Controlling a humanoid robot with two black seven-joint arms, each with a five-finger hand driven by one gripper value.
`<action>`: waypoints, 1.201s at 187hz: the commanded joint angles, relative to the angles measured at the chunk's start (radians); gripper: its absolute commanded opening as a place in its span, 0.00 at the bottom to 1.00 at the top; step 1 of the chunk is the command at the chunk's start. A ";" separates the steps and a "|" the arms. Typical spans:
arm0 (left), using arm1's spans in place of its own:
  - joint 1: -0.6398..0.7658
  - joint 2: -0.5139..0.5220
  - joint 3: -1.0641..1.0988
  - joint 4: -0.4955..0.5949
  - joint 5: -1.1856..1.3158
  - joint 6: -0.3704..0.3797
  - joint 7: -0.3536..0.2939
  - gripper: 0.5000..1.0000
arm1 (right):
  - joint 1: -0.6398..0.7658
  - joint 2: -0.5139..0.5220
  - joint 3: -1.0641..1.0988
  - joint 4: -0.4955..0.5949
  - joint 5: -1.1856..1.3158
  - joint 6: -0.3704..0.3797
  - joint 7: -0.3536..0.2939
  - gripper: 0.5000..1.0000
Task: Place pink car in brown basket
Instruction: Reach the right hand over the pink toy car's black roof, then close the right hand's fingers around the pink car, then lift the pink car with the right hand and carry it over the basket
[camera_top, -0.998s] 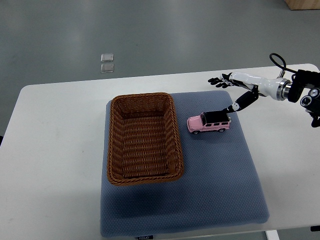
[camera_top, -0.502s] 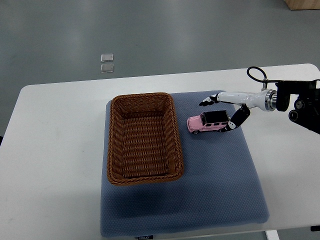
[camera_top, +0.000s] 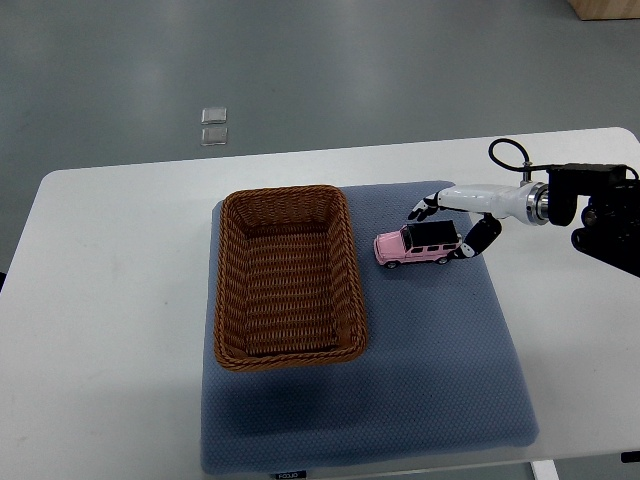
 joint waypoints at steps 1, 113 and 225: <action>0.000 0.000 0.000 0.000 0.000 0.000 0.000 1.00 | 0.003 0.000 -0.010 -0.001 -0.003 0.000 0.000 0.62; 0.000 0.000 0.000 0.000 0.000 0.000 0.000 1.00 | 0.004 0.021 -0.019 -0.016 -0.003 -0.005 -0.002 0.00; 0.000 0.000 0.000 0.000 0.000 0.000 0.000 1.00 | 0.127 -0.081 0.056 0.033 0.032 -0.019 0.012 0.00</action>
